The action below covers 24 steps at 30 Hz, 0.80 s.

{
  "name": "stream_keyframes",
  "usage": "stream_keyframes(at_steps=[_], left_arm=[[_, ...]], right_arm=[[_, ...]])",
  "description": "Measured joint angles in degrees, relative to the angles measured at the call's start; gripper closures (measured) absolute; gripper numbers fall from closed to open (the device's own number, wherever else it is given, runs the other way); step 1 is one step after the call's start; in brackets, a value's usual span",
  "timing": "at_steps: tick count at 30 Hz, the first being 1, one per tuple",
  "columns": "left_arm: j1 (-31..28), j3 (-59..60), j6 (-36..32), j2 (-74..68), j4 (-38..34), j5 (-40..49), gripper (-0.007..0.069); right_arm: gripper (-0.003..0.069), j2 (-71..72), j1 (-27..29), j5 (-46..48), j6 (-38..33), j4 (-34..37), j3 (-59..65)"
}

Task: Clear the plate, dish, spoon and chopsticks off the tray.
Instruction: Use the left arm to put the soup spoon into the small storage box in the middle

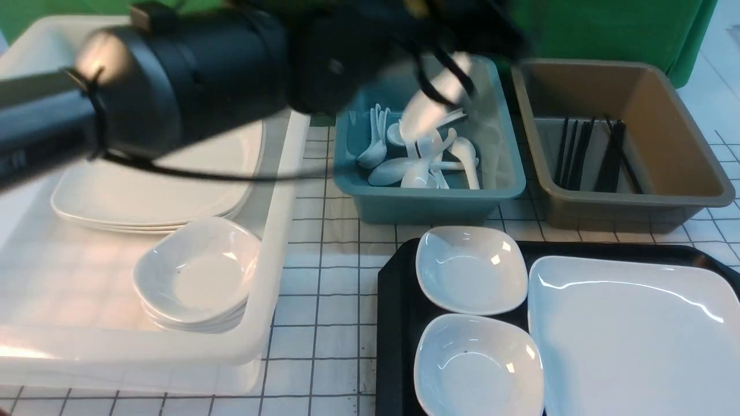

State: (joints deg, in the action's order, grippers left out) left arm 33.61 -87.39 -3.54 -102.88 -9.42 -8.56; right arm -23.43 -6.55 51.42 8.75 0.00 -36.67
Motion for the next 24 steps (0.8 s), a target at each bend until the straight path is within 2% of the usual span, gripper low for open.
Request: stream_keyframes(at_steps=[2,3,8,11,15,16,18,19,20,22,23,24], left_arm=[[-2.1,-0.4,3.5,-1.3,-1.0,-2.7,0.0548],[-4.2,-1.0,8.5,-2.8,-0.8,-4.2,0.0548],[-7.5,-2.6,20.3,-7.4,6.4,-8.8,0.0548],[-7.9,-3.5,25.4,-10.2,10.9,-13.5,0.054],[-7.9,-5.0,27.5,-12.3,13.2,-13.0,0.0478],[-7.9,-5.2,27.7,-12.5,13.3,-11.8,0.0457],[-7.9,-5.4,27.8,-13.5,13.7,-5.8,0.0333],[-7.9,-5.4,27.8,-13.6,13.7,-5.2,0.0333],[-7.9,-5.4,27.8,-14.1,13.8,-0.7,0.0255],[-7.9,-5.4,27.9,-14.5,13.8,5.2,0.0152],[-7.9,-5.4,27.9,-14.5,13.8,5.8,0.0144],[-7.9,-5.4,27.7,-14.3,13.8,9.5,0.0092]], right_arm=[[0.0539,0.0,0.0,0.0,0.0,0.0,0.0],[0.0537,0.0,0.0,0.0,0.0,0.0,0.0],[0.0535,0.0,0.0,0.0,0.0,0.0,0.0],[0.0534,0.0,0.0,0.0,0.0,0.0,0.0],[0.0534,0.0,0.0,0.0,0.0,0.0,0.0],[0.0533,0.0,0.0,0.0,0.0,0.0,0.0],[0.0533,0.0,0.0,0.0,0.0,0.0,0.0],[0.0533,0.0,0.0,0.0,0.0,0.0,0.0],[0.0533,0.0,0.0,0.0,0.0,0.0,0.0],[0.0533,0.0,0.0,0.0,0.0,0.0,0.0],[0.0533,0.0,0.0,0.0,0.0,0.0,0.0],[0.0533,0.0,0.0,0.0,0.0,0.0,0.0]])
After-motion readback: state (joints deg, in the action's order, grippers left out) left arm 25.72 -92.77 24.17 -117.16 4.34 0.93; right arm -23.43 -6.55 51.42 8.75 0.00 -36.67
